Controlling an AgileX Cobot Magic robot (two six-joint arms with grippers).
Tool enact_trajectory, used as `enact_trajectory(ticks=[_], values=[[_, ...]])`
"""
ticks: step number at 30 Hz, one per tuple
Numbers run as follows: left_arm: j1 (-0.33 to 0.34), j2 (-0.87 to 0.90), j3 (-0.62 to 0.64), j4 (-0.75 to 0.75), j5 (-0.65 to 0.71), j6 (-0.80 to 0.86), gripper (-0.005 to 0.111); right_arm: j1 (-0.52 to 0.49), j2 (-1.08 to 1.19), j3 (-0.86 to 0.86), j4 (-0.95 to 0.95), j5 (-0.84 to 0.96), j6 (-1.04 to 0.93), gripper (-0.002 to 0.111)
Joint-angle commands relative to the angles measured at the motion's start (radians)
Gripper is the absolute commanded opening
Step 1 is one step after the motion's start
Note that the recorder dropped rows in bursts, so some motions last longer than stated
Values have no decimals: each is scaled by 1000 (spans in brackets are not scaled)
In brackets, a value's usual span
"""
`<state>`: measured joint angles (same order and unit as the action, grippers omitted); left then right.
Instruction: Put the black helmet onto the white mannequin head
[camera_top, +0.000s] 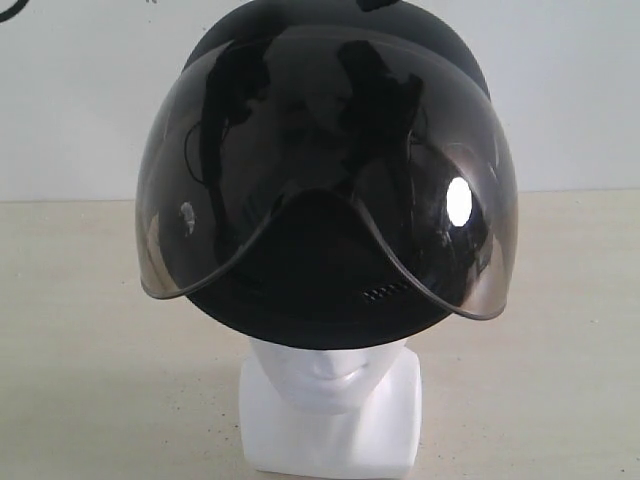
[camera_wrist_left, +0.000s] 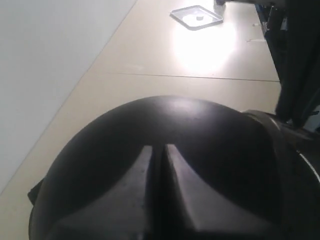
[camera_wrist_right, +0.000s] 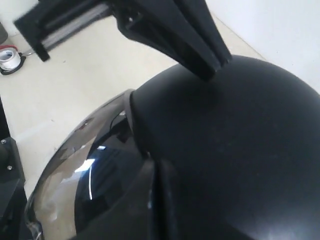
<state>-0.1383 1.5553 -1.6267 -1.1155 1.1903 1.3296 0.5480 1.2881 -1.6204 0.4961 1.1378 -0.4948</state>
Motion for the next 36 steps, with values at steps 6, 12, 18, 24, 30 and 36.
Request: enact_trajectory(ticks=[6, 12, 18, 24, 30, 36], values=[[5, 43, 0, -53, 21, 76, 4, 2, 62, -83, 41, 6, 11, 0], [5, 61, 0, -47, 31, 88, 4, 2, 111, -88, 43, 38, 11, 0], [5, 61, 0, -47, 31, 77, 4, 2, 119, -88, 37, 81, 16, 0], [5, 61, 0, -47, 31, 62, 4, 2, 119, -88, 37, 83, 43, 0], [5, 61, 0, -47, 31, 48, 4, 30, 119, -88, 16, 83, 74, 0], [5, 61, 0, -47, 31, 36, 4, 129, 119, -88, -104, 83, 137, 0]])
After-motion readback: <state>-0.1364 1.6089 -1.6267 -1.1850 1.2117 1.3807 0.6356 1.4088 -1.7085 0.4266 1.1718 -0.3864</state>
